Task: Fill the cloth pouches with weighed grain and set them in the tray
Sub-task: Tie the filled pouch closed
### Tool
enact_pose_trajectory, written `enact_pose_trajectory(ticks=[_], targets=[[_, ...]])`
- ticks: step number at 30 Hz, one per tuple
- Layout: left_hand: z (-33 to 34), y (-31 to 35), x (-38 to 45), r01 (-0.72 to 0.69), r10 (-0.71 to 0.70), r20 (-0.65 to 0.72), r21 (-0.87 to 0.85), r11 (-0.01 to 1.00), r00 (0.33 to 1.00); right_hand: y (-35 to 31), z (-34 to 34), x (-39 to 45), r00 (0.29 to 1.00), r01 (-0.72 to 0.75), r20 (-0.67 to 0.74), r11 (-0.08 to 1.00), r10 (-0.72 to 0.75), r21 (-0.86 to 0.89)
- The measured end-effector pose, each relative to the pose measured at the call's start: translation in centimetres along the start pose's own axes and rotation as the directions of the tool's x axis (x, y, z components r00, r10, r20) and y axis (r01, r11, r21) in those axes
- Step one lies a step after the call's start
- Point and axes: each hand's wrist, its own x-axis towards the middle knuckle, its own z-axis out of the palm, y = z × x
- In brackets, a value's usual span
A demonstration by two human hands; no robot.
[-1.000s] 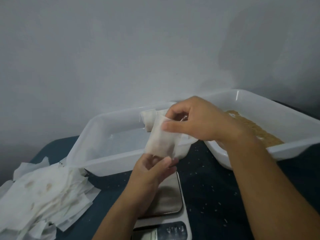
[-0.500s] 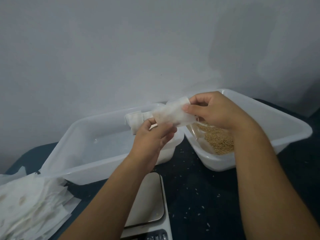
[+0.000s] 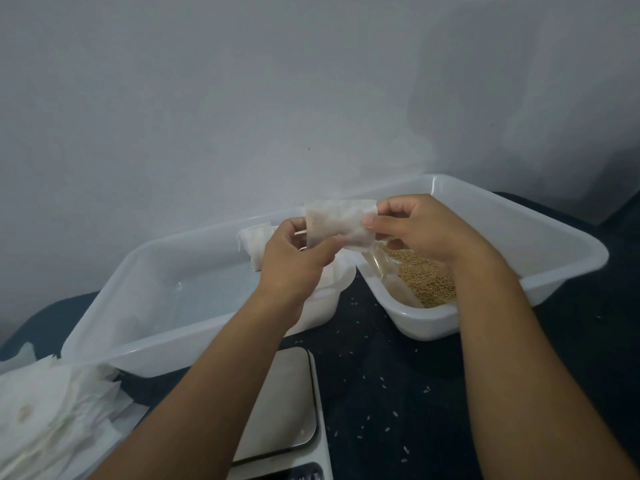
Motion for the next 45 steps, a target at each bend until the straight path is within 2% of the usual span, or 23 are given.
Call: enact_pose_trajectory(ticks=[20, 45], targets=[[0.7, 0.0, 0.9, -0.030, 0.030, -0.004, 0.027, 0.999, 1.000, 1.0, -0.3, 0.6, 1.000, -0.012, -0.021, 0.998, 0.013, 0.061], [1.2, 0.2, 0.9, -0.004, 0.003, 0.026, 0.029, 1.000, 1.000, 1.3, -0.7, 0.6, 0.999, -0.015, -0.051, 0.999, 0.017, 0.042]])
